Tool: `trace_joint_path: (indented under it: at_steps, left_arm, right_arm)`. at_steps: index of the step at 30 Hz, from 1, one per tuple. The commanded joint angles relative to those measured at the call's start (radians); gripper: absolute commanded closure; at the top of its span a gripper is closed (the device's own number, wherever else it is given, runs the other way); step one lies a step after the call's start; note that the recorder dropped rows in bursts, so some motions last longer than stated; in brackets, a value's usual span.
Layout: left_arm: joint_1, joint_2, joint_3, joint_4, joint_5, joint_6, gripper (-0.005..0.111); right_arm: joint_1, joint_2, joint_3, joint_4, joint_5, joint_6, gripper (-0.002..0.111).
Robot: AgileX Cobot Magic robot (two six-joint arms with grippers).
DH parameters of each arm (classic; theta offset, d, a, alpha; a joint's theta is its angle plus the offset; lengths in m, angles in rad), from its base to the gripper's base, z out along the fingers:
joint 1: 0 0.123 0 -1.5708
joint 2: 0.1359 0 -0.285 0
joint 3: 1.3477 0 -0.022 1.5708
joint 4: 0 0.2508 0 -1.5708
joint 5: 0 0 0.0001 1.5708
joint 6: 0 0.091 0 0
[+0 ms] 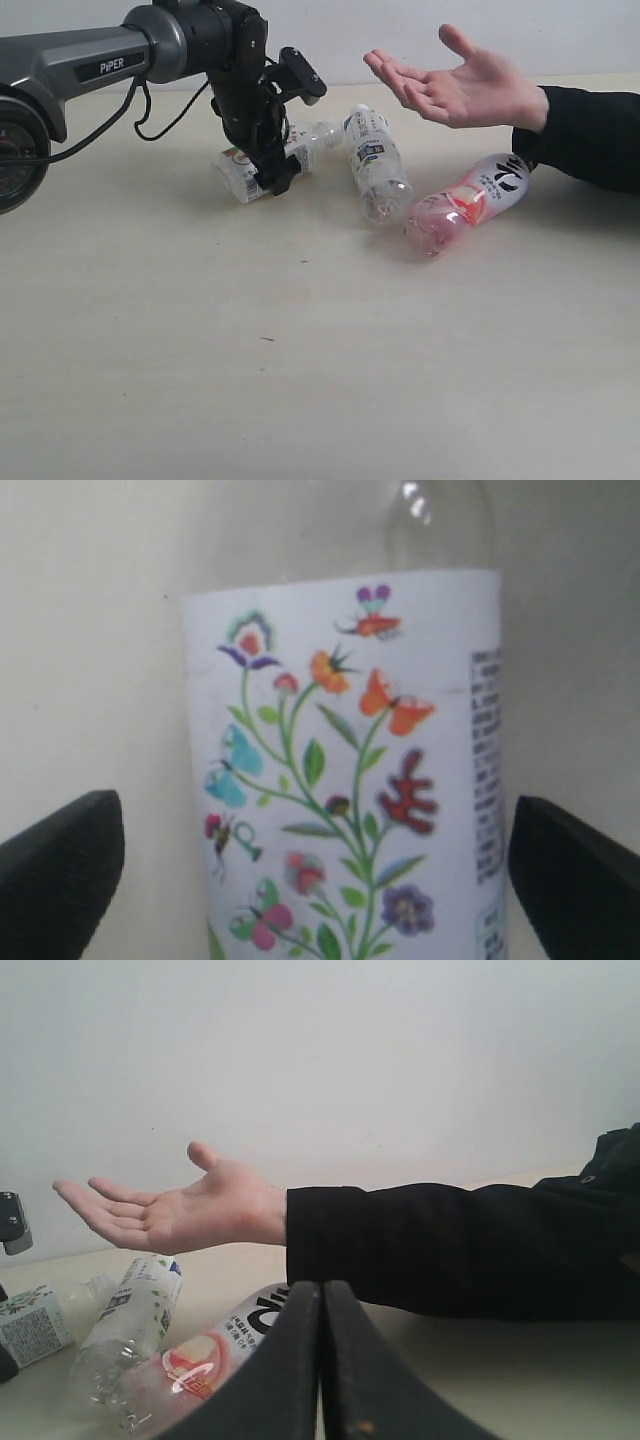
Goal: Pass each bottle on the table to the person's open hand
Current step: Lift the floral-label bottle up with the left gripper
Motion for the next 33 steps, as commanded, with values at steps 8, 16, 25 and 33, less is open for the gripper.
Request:
trace_joint_path:
  at_steps: [8,16,25,33]
  left_arm:
    - [-0.003,-0.009,-0.005,0.003,0.03,0.033,0.002]
    - [-0.004,-0.009,-0.005,0.003,0.021,0.018,0.002]
    - [-0.004,-0.009,-0.005,0.021,0.049,0.007,0.063]
    - [-0.004,-0.029,-0.005,0.101,0.1,-0.003,0.106]
  right_arm:
    - [0.001,-0.006,0.006,-0.001,-0.011,-0.002,0.108]
    - [0.001,-0.006,0.006,-0.001,-0.011,-0.002,0.108]
    - [0.001,-0.006,0.006,-0.001,-0.011,-0.002,0.108]
    - [0.001,-0.006,0.006,-0.001,-0.011,-0.002,0.108]
